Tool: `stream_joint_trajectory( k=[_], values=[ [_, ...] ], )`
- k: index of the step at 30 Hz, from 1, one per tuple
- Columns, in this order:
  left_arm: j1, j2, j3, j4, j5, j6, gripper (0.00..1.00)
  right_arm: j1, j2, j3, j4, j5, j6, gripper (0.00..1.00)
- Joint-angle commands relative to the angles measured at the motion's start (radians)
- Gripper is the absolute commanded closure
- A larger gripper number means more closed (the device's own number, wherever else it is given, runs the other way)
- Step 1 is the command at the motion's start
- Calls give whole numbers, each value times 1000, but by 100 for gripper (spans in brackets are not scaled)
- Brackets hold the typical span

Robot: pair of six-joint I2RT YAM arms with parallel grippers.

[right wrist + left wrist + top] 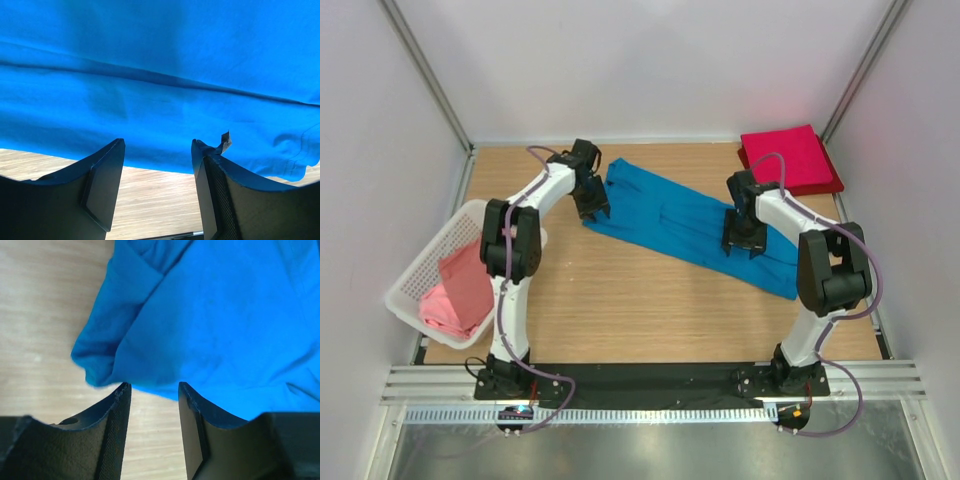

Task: Fold and stack the t-shirts
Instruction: Fold the tshirt

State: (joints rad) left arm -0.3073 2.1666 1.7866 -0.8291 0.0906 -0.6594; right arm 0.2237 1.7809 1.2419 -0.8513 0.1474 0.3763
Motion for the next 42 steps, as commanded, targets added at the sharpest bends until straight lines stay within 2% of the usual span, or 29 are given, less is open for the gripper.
stream_joint_trajectory(
  k=[1,4,8,15,20,24,26,29,33,39,42],
  values=[
    [4,71,88,58,-8,43,57,11,-12,42,21,30,24,38],
    [13,145,170,19,-37,52,57,11,-6,34,32,53,35,38],
    [22,213,301,-96,-143,60,55,12,-9,34,23,41,30,38],
    [34,259,367,-117,-190,86,51,17,-49,5,0,44,58,38],
    [59,332,457,-50,-109,116,49,42,-83,-22,-14,20,91,38],
    [88,361,598,-39,88,70,48,55,-112,-35,-35,27,92,38],
    [85,282,574,-12,118,43,46,65,-117,-47,-41,38,81,38],
    [76,176,440,60,133,29,42,85,-113,-59,-48,40,72,39],
    [62,35,327,61,130,32,41,141,-138,-85,-26,34,64,39],
    [54,-39,171,10,55,27,42,301,-120,-104,-17,133,-86,40],
    [56,-34,149,-7,17,21,44,309,-136,-120,-14,198,-123,42]
  ],
)
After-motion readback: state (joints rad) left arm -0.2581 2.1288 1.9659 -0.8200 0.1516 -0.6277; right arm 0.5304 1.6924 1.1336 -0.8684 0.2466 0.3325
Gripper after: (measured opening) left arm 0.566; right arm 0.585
